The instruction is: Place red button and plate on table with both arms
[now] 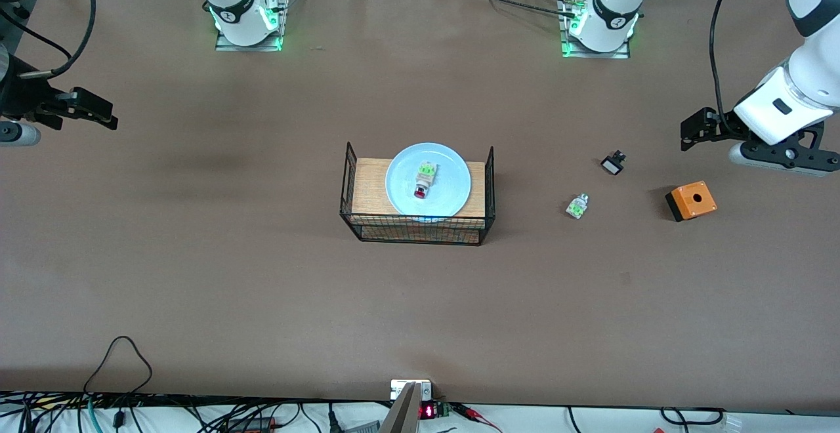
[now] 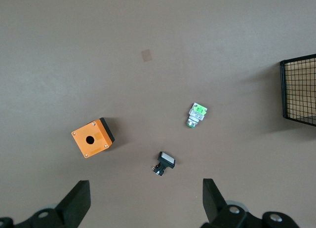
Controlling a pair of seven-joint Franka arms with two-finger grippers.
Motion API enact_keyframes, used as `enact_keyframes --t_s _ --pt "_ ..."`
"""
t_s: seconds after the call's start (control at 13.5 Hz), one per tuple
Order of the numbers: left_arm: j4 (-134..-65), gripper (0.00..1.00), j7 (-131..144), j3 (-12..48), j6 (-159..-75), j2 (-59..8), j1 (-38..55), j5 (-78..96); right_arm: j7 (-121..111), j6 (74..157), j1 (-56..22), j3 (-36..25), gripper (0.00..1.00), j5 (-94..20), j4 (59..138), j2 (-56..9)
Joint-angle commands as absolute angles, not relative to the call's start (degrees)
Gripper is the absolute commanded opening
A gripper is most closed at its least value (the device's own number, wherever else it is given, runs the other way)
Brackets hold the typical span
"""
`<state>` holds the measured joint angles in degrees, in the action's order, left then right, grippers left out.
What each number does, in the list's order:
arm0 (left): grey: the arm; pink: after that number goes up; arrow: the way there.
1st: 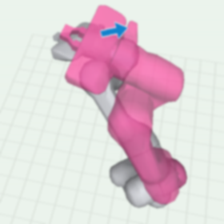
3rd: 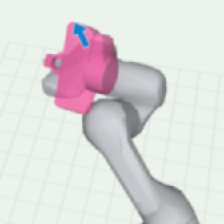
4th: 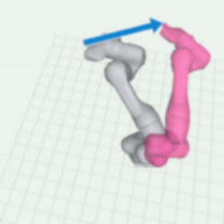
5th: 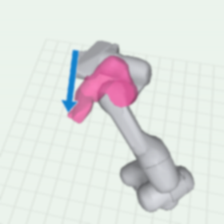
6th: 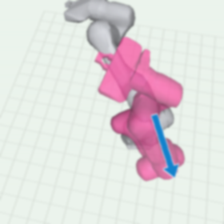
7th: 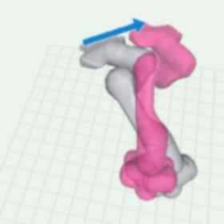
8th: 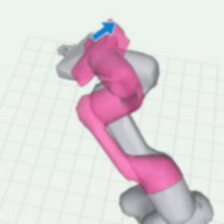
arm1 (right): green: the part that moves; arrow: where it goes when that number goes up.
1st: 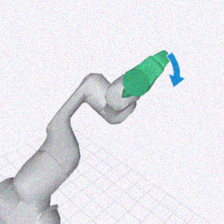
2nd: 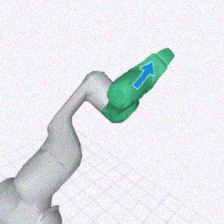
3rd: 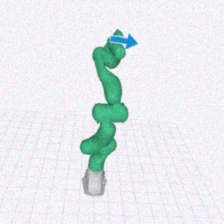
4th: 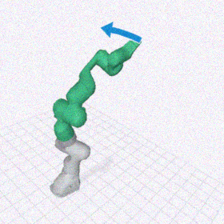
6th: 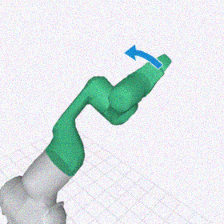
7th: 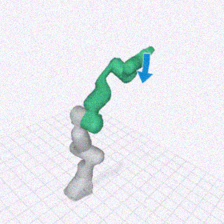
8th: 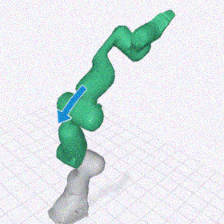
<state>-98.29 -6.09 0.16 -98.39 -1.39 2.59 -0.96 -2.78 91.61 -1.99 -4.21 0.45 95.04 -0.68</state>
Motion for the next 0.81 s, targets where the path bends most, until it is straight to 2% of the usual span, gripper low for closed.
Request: enact_keyframes --t_s 0.0,0.74 --pt "-96.0 1.0 -6.9 0.5 -96.5 -2.5 2.5 -2.6 -2.6 90.5 -1.8 -4.0 1.0 0.4 94.4 -0.3" --pt "-95.9 1.0 -6.9 0.6 -96.3 -2.5 3.0 -2.6 -2.7 90.6 -1.8 -4.0 1.0 0.5 94.3 -0.4"
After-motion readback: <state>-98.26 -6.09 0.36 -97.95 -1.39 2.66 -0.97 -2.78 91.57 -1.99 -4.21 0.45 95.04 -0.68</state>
